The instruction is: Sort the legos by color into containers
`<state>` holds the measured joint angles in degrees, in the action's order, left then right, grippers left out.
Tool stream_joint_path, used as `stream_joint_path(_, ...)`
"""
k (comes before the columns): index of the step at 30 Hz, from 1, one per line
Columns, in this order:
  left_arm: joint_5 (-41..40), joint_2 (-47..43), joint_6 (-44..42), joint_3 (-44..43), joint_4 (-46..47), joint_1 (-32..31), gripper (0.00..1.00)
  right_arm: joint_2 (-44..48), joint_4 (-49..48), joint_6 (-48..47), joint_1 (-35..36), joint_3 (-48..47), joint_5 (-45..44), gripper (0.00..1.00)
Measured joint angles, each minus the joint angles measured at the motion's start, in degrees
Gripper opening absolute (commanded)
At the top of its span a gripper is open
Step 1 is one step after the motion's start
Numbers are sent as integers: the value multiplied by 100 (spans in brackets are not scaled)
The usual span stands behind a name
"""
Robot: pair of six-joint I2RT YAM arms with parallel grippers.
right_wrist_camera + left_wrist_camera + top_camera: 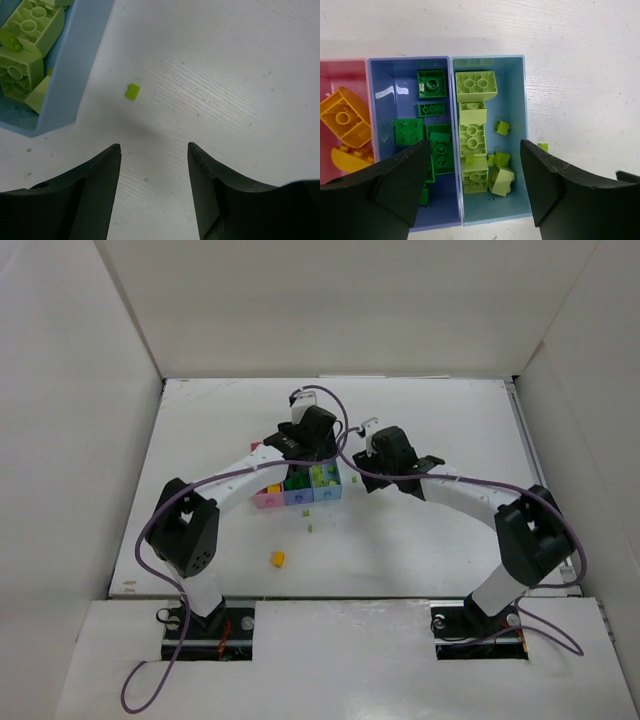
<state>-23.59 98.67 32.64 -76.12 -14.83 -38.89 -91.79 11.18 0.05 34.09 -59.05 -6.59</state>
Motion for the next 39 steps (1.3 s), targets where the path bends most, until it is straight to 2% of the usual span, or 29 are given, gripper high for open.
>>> stream_joint_path(5,37,-682,48,387,-33,4,86,-562,-205,33,37,-262,61,59)
stream_joint_path(6,44,-935,66,551,-57,4,91,-675,-271,50,59,-317,59,59)
stream_joint_path(7,63,-1213,90,728,-63,4,100,-789,-326,90,87,-365,57,59)
stream_joint_path(15,81,-2896,402,1766,-284,2,100,-1346,-704,289,236,-415,37,54)
stream_joint_path(27,-92,-3733,804,2146,-901,2,100,-1725,-1150,599,238,-522,-153,46)
stream_joint_path(31,-214,-3856,837,2146,-1150,2,100,-1757,-1220,656,238,-540,-245,30)
stream_joint_path(33,-260,-3908,839,2146,-1255,2,100,-1757,-1224,704,238,-540,-293,30)
stream_joint_path(39,-328,-4107,870,2146,-1386,2,100,-1755,-1294,778,267,-490,-461,18)
